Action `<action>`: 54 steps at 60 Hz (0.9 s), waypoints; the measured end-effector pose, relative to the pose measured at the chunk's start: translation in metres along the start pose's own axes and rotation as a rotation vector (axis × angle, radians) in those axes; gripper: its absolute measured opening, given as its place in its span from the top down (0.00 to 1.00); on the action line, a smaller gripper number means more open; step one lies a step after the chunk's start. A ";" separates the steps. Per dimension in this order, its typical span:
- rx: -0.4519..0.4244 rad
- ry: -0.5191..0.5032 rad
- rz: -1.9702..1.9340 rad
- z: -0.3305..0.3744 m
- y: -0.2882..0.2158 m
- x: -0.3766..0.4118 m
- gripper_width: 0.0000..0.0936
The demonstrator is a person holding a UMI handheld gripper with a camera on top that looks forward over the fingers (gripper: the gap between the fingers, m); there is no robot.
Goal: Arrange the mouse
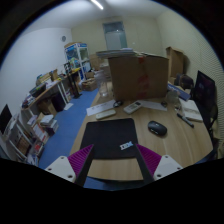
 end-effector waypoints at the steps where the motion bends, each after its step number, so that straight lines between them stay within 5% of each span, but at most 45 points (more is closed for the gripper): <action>1: 0.000 0.006 0.002 -0.004 0.000 -0.006 0.12; 31: 0.024 0.149 0.129 -0.114 0.021 -0.188 0.13; 54: 0.023 0.009 0.165 -0.191 -0.002 -0.225 0.14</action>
Point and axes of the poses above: the point between the fingertips, and its own axes, seen from behind it with the camera up: x to the left, y down, z backward, against the way the camera looks, the point moved 9 cm from there along z, backward, against the way the camera looks, and after that the axes turned 1 degree about y, right-handed, at the moved point
